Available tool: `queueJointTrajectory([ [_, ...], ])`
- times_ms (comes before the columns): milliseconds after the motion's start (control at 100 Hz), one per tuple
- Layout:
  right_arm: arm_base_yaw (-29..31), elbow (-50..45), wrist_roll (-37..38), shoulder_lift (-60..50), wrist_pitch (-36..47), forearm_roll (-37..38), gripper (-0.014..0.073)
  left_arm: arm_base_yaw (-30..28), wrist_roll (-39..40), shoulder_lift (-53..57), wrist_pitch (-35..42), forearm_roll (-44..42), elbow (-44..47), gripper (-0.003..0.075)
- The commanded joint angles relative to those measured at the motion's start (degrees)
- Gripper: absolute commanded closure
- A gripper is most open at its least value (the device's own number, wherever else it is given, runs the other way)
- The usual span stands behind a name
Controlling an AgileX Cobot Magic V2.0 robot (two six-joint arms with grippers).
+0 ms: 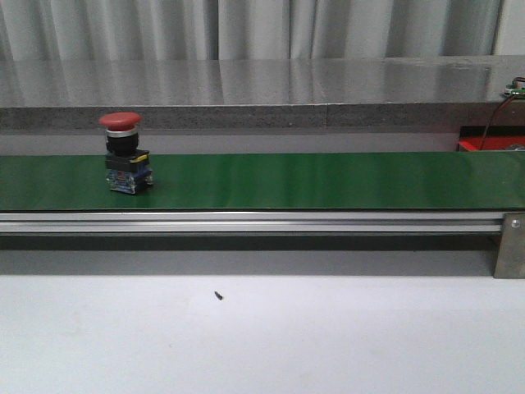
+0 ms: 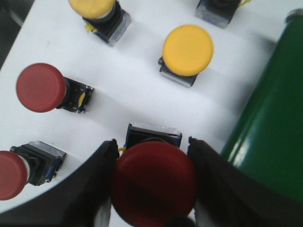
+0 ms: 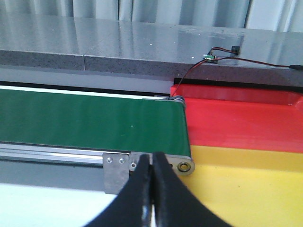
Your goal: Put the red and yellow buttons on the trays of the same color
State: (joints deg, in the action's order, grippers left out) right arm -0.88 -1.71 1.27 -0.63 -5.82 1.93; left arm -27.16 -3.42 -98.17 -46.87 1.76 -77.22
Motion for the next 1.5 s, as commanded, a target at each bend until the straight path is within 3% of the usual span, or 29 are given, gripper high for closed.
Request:
queueJointTrajectory([
  [0, 0.0, 1.1, -0.1, -1.0, 4.8, 0.0, 0.0662, 1.5, -1.3, 5.5, 1.3, 2.4, -1.8, 0.0515],
  [400, 0.0, 1.1, -0.1, -1.0, 4.8, 0.0, 0.0662, 12.6, -2.2, 5.7, 2.4, 3.2, -1.8, 0.0515],
  [730, 0.0, 1.1, -0.1, -1.0, 4.8, 0.0, 0.0662, 15.5, -2.7, 0.8, 1.8, 3.0, -1.8, 0.05],
  [850, 0.0, 1.1, -0.1, -1.0, 4.8, 0.0, 0.0662, 15.5, -3.9, 0.6, 1.5, 4.0, -1.9, 0.04],
  [970, 0.0, 1.1, -0.1, -1.0, 4.8, 0.0, 0.0662, 15.5, -4.4, 0.6, 0.5, 5.3, -3.6, 0.0193],
  [1070, 0.0, 1.1, -0.1, -1.0, 4.8, 0.0, 0.0662, 15.5, -5.1, 1.0, -1.8, 6.9, -6.0, 0.009],
  [1240, 0.0, 1.1, -0.1, -1.0, 4.8, 0.0, 0.0662, 15.5, -5.8, 4.3, -2.4, 8.2, -8.5, 0.0078],
  [1490, 0.0, 1.1, -0.1, -1.0, 4.8, 0.0, 0.0662, 15.5, -15.5, 14.4, 2.0, 18.1, -5.3, 0.0078],
])
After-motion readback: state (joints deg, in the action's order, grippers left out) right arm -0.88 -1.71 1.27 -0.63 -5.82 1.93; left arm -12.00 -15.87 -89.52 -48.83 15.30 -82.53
